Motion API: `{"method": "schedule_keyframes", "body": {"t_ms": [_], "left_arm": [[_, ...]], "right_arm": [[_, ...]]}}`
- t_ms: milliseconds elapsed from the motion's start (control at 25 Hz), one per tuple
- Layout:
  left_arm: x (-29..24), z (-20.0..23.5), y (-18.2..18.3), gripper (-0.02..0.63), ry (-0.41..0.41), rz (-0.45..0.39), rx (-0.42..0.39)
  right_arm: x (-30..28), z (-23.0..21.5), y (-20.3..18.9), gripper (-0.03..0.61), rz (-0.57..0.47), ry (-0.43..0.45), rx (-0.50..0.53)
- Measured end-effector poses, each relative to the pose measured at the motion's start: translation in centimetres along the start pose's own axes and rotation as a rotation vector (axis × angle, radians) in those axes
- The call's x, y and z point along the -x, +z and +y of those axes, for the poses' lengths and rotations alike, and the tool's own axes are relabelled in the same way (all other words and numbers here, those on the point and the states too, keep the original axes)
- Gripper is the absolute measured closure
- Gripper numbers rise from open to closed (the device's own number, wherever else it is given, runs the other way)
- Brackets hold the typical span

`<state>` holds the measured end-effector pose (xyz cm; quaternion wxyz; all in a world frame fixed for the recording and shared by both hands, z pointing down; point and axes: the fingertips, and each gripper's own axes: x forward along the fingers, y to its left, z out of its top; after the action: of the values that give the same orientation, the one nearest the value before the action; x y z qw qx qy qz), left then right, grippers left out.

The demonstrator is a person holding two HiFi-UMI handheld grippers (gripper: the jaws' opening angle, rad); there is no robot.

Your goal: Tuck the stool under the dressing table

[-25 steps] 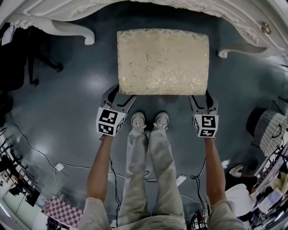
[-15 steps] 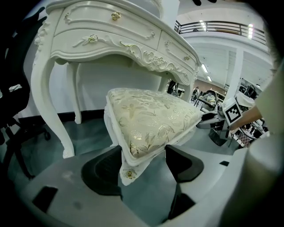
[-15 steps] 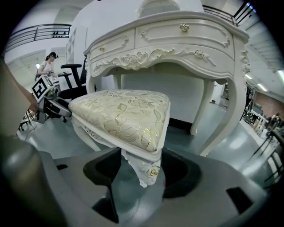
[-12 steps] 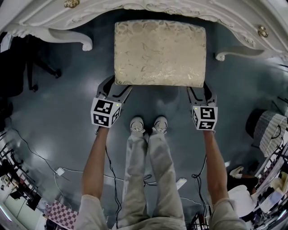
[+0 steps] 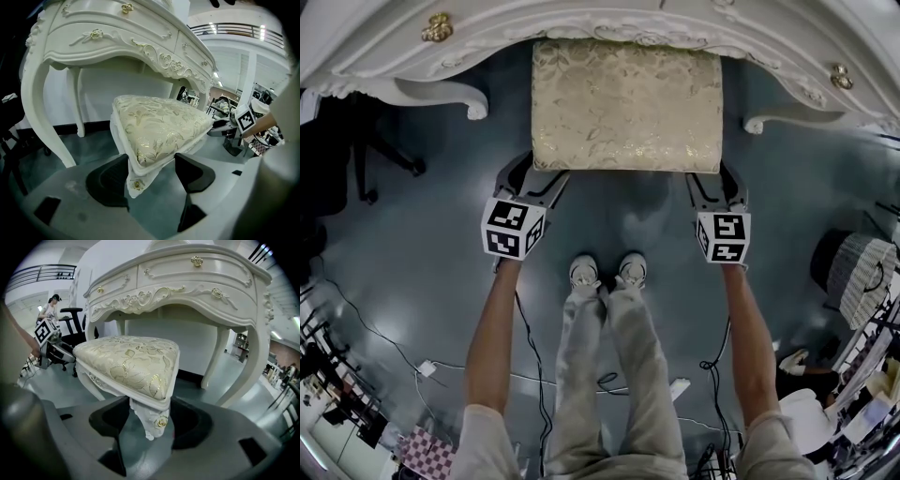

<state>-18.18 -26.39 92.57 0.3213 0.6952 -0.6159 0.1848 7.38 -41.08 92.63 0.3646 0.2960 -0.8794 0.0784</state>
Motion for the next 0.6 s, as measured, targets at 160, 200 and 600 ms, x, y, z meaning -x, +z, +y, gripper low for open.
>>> {"method": "schedule_keyframes", "body": {"t_ms": [160,200,600], "left_arm": [[-1.0,1.0,1.2,0.311,0.0,-0.001,-0.004],[-1.2,1.3,1.5,0.31,-0.001,0.0,-0.005],[-3.9,4.3,5.0,0.31,0.03,0.002,-0.023]], "right_arm": [[-1.2,-0.6,1.1,0.32,-0.007,-0.005,0.001],[-1.6,-0.8,1.4,0.321,-0.007,-0.006,0.001],[-5.0,-2.7,4.5,0.321,-0.023,-0.014,0.003]]}}
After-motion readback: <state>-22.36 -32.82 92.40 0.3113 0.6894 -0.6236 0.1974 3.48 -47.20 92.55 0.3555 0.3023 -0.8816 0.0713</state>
